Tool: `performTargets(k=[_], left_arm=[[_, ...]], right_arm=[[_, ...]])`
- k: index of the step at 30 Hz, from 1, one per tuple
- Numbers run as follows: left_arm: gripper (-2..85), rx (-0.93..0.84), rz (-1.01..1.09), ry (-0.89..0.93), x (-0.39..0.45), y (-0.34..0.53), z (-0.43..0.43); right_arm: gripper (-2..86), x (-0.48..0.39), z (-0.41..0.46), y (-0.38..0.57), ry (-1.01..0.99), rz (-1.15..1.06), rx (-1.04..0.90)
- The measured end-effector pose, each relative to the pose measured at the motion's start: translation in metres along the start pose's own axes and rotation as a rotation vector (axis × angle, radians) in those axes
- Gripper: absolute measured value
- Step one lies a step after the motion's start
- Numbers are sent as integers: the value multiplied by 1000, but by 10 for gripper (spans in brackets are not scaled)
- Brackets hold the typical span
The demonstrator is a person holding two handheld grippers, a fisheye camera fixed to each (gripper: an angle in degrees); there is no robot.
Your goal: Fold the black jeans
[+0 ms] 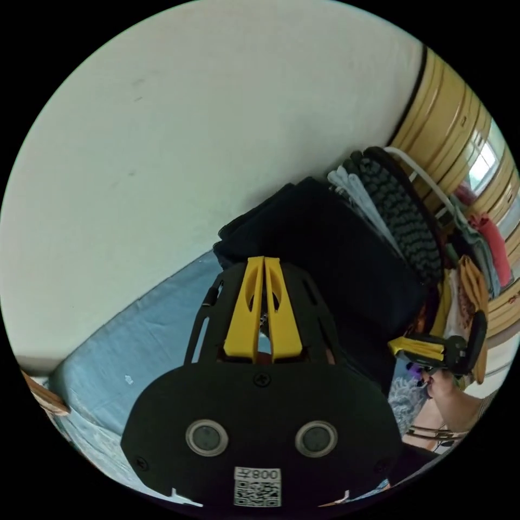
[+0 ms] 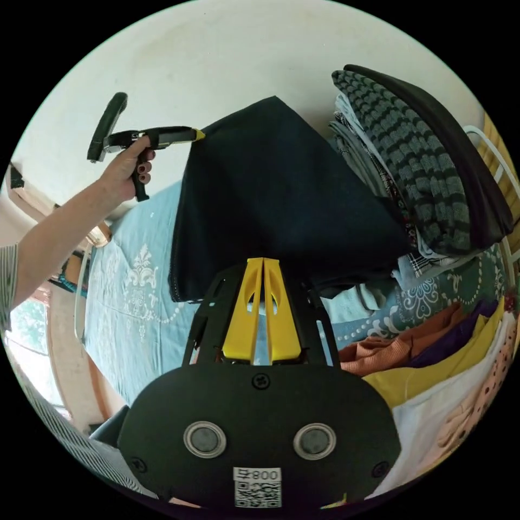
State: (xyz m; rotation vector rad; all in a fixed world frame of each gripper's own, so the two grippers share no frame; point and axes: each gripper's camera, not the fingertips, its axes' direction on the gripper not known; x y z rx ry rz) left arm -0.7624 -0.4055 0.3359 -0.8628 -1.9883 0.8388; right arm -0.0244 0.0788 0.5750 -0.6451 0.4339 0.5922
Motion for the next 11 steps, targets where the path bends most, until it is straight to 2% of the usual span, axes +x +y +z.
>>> performTargets(k=[3,4,8,11], left_arm=[[5,89,17,129,6,21,-27],[5,103,15,164,10,33,-34],[9,62,22,312,23,70,-39],[12,4,-4,392,36,102,-39]], right_arm=[[12,3,-42,-5,-75,-8,81],[17,3,-66,-10,-66,-18,160],[57,20,-126,-60,68,-10,374],[66,46,-144,-116,180,11,392]])
